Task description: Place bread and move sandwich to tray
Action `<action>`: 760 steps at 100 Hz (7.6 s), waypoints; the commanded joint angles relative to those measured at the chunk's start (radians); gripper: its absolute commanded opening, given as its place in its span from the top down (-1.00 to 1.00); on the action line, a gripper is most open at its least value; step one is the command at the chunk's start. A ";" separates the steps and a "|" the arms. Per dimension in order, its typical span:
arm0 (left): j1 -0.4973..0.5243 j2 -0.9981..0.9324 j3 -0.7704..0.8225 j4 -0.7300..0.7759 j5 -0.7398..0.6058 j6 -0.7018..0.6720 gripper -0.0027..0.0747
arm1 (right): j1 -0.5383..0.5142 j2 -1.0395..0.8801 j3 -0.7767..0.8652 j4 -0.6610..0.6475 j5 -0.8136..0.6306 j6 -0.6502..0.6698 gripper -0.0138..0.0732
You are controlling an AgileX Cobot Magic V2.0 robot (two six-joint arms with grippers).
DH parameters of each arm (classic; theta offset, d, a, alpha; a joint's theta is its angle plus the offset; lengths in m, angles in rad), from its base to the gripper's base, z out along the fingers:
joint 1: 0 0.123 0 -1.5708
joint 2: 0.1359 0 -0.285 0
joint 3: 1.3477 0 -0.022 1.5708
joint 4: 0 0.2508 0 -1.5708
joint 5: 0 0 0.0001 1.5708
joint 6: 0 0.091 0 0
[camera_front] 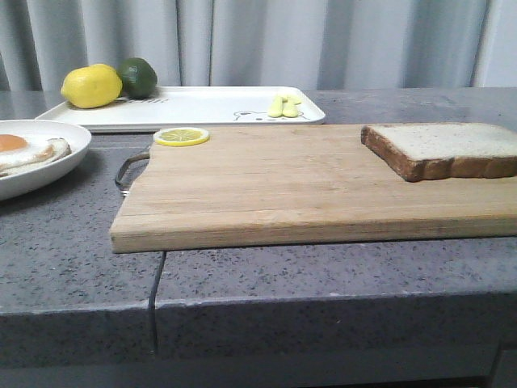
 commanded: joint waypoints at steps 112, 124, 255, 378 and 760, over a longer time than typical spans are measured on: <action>-0.003 0.359 -0.289 -0.049 0.209 -0.003 0.98 | -0.018 0.981 -0.760 0.064 0.358 -0.006 -0.40; -0.003 0.359 -0.289 -0.049 0.209 -0.003 0.98 | -0.052 1.094 -0.855 0.106 0.450 -0.067 -0.40; -0.003 0.359 -0.289 -0.071 0.150 -0.003 0.98 | -0.246 1.549 -1.038 0.732 0.700 -0.534 -0.40; -0.003 0.359 -0.289 -0.071 0.129 -0.003 0.98 | -0.131 1.441 -1.158 1.017 0.828 -0.503 0.83; 0.172 1.336 -0.859 -0.075 0.739 -0.080 0.01 | 0.666 1.064 -0.869 0.597 -0.126 -0.776 0.84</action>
